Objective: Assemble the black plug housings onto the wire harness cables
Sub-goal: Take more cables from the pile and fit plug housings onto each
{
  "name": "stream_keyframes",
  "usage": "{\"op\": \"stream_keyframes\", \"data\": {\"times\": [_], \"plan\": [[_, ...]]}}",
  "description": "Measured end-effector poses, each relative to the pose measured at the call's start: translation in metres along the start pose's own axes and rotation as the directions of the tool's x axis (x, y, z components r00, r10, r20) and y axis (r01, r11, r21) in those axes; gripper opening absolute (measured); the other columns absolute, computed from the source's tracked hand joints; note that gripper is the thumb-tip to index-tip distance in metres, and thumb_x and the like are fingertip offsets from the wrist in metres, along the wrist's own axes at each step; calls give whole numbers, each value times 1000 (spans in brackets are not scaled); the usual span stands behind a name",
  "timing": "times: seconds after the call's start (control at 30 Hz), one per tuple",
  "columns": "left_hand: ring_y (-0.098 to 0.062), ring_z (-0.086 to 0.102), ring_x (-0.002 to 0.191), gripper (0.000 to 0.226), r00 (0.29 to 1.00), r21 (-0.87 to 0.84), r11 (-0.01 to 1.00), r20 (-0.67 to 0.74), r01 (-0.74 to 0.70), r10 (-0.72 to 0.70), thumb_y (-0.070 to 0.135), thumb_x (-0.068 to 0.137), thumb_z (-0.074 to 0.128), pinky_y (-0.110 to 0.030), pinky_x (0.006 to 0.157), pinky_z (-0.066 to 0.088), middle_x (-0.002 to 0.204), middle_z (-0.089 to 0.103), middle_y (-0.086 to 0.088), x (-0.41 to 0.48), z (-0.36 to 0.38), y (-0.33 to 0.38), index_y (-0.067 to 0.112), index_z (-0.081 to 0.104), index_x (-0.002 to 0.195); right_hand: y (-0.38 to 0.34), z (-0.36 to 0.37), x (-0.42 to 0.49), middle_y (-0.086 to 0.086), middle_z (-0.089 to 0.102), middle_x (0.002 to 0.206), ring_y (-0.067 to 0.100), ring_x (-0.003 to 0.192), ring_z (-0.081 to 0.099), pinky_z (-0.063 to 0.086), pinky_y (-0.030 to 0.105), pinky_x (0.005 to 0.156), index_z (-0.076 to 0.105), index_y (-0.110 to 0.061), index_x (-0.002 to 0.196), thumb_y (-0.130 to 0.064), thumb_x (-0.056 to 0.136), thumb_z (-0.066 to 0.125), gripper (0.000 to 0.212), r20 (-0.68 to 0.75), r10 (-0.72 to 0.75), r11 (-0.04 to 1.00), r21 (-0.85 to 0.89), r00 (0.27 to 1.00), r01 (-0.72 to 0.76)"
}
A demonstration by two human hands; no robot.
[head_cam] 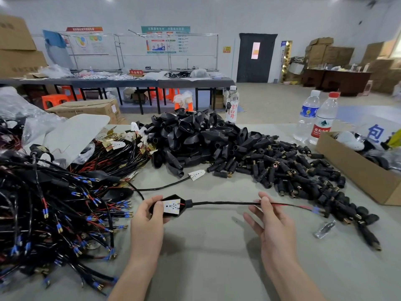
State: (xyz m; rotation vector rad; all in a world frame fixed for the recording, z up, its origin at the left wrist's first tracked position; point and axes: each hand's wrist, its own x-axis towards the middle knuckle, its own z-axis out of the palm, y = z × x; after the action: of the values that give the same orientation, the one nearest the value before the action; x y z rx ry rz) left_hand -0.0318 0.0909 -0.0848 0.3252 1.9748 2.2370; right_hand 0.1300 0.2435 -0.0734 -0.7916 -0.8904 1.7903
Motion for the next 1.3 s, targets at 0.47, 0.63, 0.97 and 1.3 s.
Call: {"op": "stream_keyframes", "data": {"times": [0.47, 0.63, 0.97, 1.3], "plan": [[-12, 53, 115, 28, 857, 560, 664, 190, -495, 479, 20, 101, 46, -36, 103, 40, 119, 61, 9, -25, 5, 9, 17, 62, 124, 8, 14, -18, 11, 77, 88, 19, 82, 75, 57, 22, 57, 71, -10, 100, -20, 100, 54, 20, 188, 28, 984, -180, 982, 6], [-9, 63, 99, 28, 677, 393, 574, 585, -719, 447, 40, 97, 47, -38, 89, 50, 106, 65, 17, -51, 27, 1, 30, 63, 117, 19, 22, -34, 8, 77, 85, 15, 78, 74, 55, 19, 61, 74, -6, 93, -14, 100, 52, 24, 459, 120, 936, -349, 880, 55], [-3, 64, 70, 13, 851, 474, 725, 426, -500, 309, 32, 90, 60, -39, 70, 54, 78, 65, 18, -40, 24, -10, 41, 50, 91, 10, -1, -15, -20, 72, 94, 1, 90, 61, 41, 15, 82, 70, -38, 106, -33, 98, 57, 16, 564, -176, 325, -740, 806, 589], [-10, 58, 52, 5, 877, 462, 768, 401, -444, 266, 37, 98, 52, -42, 64, 51, 72, 63, 18, -33, 22, -9, 38, 51, 93, -8, -50, 21, -4, 53, 134, 20, 125, 42, 25, 35, 113, 56, -33, 128, -10, 94, 47, 42, 367, -215, -286, -910, 905, 301]]}}
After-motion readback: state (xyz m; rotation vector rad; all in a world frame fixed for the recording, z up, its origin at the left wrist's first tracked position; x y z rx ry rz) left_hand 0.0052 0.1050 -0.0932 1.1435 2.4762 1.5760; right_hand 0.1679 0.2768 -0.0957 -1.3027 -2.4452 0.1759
